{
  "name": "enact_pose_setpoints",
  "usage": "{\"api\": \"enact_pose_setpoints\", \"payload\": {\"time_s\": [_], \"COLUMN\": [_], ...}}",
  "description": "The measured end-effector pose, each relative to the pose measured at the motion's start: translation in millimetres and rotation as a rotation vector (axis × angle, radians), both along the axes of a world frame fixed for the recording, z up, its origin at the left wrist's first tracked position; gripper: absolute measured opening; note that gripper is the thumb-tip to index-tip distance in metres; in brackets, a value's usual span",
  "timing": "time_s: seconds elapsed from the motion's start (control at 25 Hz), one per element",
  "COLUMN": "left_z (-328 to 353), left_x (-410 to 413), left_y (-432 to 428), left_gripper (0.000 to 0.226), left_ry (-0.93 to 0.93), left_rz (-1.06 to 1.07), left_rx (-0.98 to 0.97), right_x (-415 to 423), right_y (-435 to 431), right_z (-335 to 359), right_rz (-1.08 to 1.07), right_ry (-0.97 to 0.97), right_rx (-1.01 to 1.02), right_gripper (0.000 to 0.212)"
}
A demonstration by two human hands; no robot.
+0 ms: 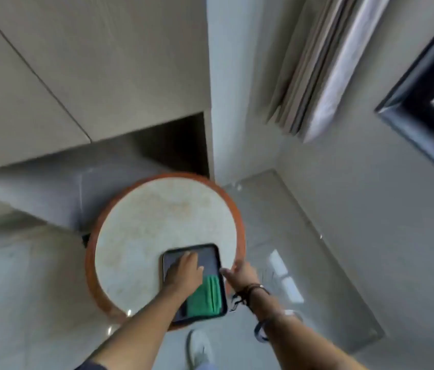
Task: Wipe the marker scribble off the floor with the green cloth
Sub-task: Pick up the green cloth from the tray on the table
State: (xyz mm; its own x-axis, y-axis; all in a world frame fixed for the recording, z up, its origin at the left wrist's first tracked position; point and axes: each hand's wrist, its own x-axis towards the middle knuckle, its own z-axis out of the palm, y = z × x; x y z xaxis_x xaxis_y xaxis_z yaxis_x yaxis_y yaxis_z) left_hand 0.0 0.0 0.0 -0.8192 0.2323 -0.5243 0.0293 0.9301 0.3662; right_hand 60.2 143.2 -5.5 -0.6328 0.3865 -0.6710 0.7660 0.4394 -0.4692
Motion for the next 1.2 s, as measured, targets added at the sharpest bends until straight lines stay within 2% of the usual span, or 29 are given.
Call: {"api": "enact_pose_setpoints", "payload": {"time_s": [0.04, 0.16, 0.24, 0.32, 0.44, 0.56, 0.64, 0.72, 0.8, 0.84, 0.88, 0.92, 0.96, 1.08, 1.2], "left_z": [-31.2, -112.0, -147.3, -164.4, -176.6, -158.8, -133.7, -105.5, -78.4, -68.0, -59.8, -55.0, -54.8, -79.3, -136.1], "left_x": [6.0, 14.0, 21.9, 24.7, 27.3, 33.7, 35.4, 36.1, 37.4, 39.4, 41.9, 46.2, 51.9, 80.9, 117.6], "left_y": [-13.0, -31.9, -36.9, -39.1, -42.5, -38.8, -30.1, -18.2, 0.9, 13.5, 28.9, 46.7, 65.0, 123.6, 171.0], "left_gripper": [0.026, 0.03, 0.035, 0.032, 0.023, 0.016, 0.014, 0.018, 0.029, 0.037, 0.043, 0.048, 0.051, 0.045, 0.024], "left_ry": [-0.039, -0.136, -0.206, -0.259, -0.371, -0.39, -0.388, -0.416, -0.498, -0.566, -0.637, -0.703, -0.751, -0.754, -0.742], "left_rz": [0.094, 0.384, 0.506, 0.624, 0.754, 0.761, 0.807, 0.867, 0.888, 0.873, 0.841, 0.799, 0.758, 0.677, 0.644], "left_rx": [-0.039, -0.057, -0.011, 0.093, 0.263, 0.318, 0.392, 0.512, 0.653, 0.723, 0.78, 0.818, 0.833, 0.755, 0.637], "right_x": [6.3, 11.9, 11.0, 5.6, 2.7, 1.3, 4.3, 12.7, 27.6, 36.8, 46.4, 56.4, 66.9, 105.8, 144.5], "right_y": [-25.0, -72.3, -89.0, -92.9, -94.4, -78.2, -64.4, -44.7, -11.3, 9.3, 32.2, 56.5, 80.0, 148.6, 195.6], "right_z": [-33.1, -106.5, -137.5, -152.1, -162.4, -161.5, -147.3, -125.2, -104.1, -96.8, -91.0, -87.2, -86.3, -106.8, -155.2], "right_rz": [-0.032, -0.137, -0.099, -0.151, -0.266, -0.397, -0.52, -0.601, -0.611, -0.607, -0.602, -0.572, -0.524, -0.528, -0.612], "right_ry": [-0.076, -0.115, -0.133, -0.117, -0.159, -0.235, -0.168, -0.017, 0.11, 0.13, 0.114, 0.079, 0.052, 0.024, 0.009], "right_rx": [-0.051, -0.145, -0.034, 0.094, 0.083, -0.208, -0.395, -0.517, -0.684, -0.783, -0.883, -0.973, -1.042, -1.047, -0.991], "right_gripper": [0.042, 0.043, 0.043, 0.035, 0.032, 0.029, 0.023, 0.015, 0.027, 0.042, 0.06, 0.068, 0.067, 0.052, 0.049]}}
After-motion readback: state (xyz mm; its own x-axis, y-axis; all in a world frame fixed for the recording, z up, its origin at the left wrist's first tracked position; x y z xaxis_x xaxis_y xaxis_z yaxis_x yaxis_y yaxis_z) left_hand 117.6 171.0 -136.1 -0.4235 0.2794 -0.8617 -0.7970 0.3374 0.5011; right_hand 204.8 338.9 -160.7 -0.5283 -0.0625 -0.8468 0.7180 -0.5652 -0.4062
